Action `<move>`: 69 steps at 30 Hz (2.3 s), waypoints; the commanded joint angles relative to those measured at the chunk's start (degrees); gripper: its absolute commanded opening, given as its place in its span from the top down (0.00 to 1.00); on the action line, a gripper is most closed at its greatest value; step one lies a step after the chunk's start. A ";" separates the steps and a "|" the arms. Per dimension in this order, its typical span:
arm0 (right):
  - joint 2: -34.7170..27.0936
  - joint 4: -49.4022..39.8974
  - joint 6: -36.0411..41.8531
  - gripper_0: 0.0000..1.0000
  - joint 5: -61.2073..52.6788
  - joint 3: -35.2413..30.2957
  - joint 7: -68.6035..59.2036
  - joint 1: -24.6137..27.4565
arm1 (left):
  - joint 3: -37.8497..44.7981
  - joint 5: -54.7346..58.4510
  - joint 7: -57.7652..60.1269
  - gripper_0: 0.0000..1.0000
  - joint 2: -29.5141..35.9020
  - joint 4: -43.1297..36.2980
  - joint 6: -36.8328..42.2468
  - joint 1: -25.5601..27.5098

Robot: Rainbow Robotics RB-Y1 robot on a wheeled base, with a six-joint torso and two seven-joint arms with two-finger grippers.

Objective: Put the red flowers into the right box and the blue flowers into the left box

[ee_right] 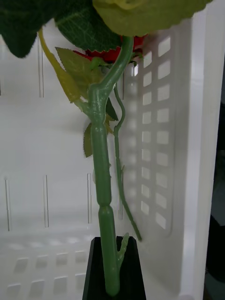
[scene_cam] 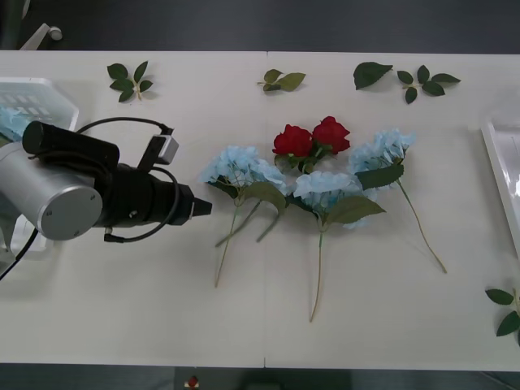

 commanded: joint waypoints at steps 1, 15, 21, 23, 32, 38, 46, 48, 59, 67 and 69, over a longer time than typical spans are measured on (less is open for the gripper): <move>1.89 1.71 -1.46 1.00 0.29 -0.37 -0.67 -1.17 | -1.73 -2.98 2.25 0.00 0.48 -2.77 -0.39 1.23; 3.82 1.80 -2.07 0.00 0.47 -0.46 -0.06 -1.17 | -8.23 -17.65 8.75 0.00 -6.38 1.71 0.58 -2.20; 3.73 -2.33 0.74 0.00 -8.93 -0.37 0.82 0.23 | -8.32 -20.47 8.75 0.00 -11.12 6.98 0.67 -5.01; 3.47 -4.97 1.35 0.00 -13.68 -0.63 1.44 1.64 | -8.67 -21.26 8.31 0.00 -12.53 8.57 0.67 -6.24; 4.61 -22.29 1.27 0.00 -25.28 -3.88 11.28 10.34 | -13.33 -24.42 7.87 0.00 -14.11 12.61 0.67 -10.37; 8.65 -33.80 1.27 0.00 -21.77 -3.80 16.91 13.50 | -15.18 -26.09 7.35 0.00 -15.34 14.19 0.67 -10.72; 17.36 -37.49 -1.55 0.00 -12.27 0.33 16.20 11.48 | -16.41 -27.50 6.64 0.38 -17.01 18.06 0.49 -12.57; 18.06 -37.05 -3.04 0.00 -10.78 2.80 15.85 10.08 | -16.41 -27.41 6.73 0.81 -17.10 18.15 0.49 -12.57; 22.19 -27.73 -12.27 0.00 -13.07 15.80 14.62 -0.47 | -15.53 -24.86 7.87 1.00 -15.08 14.98 0.23 -12.74; 27.02 -21.05 -12.27 0.00 -11.92 15.80 14.62 -5.13 | -8.06 -15.63 8.05 1.00 -8.40 4.35 5.94 -10.90; 27.73 -20.00 -12.27 0.00 -11.57 15.80 14.62 -5.92 | -5.07 -13.70 7.78 1.00 -7.61 1.80 9.19 -10.90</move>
